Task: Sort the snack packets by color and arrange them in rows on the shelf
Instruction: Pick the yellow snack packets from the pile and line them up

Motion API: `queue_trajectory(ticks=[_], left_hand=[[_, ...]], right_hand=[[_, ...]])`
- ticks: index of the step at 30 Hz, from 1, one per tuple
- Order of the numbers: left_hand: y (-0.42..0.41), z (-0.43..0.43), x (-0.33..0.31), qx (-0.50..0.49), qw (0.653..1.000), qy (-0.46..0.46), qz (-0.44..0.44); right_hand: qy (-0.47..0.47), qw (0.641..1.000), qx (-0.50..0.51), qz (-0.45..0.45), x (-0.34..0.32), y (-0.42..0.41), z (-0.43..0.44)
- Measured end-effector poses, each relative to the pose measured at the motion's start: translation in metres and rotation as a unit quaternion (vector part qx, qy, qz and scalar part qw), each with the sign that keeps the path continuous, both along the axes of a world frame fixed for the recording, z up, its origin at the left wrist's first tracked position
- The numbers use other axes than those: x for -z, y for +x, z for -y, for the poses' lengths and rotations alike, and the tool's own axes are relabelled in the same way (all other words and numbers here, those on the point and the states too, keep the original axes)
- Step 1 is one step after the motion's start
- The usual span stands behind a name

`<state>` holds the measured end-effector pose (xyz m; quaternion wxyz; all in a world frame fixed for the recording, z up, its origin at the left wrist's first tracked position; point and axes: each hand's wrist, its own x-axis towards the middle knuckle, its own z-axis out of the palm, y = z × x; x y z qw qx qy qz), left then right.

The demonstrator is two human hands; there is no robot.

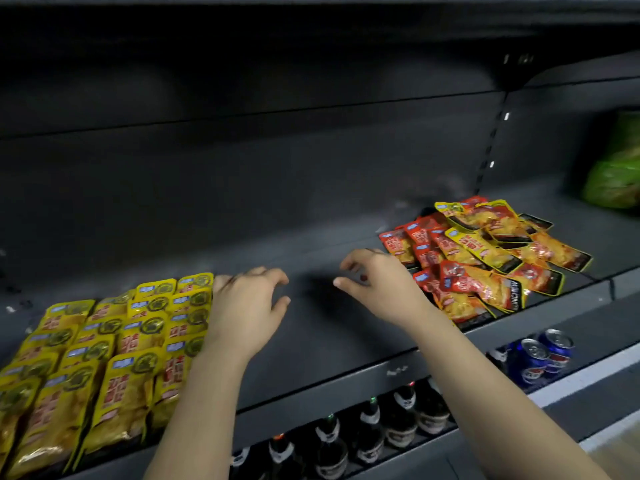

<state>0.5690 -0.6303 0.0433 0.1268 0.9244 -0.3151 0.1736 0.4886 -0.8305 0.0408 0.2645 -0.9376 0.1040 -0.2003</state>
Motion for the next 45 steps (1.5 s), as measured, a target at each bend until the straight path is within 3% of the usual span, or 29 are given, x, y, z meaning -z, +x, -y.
queue_trajectory(ticks=[15,30,37,45], left_hand=[[-0.054,0.164,-0.003,0.043,0.998,-0.011,-0.032],[-0.063,0.277,-0.008,0.087,0.994,-0.023,-0.054],[-0.055,0.310,-0.015,0.052,0.997,-0.015,-0.055],[-0.047,0.341,-0.009,-0.037,0.990,0.092,-0.100]], right_hand=[[0.003,0.997,0.079,0.003,-0.008,-0.065,0.180],[-0.002,0.992,0.123,0.018,0.006,-0.099,0.265],[-0.004,0.991,0.131,0.030,0.012,-0.105,0.276],[0.009,0.990,0.135,0.033,0.013,-0.105,0.282]])
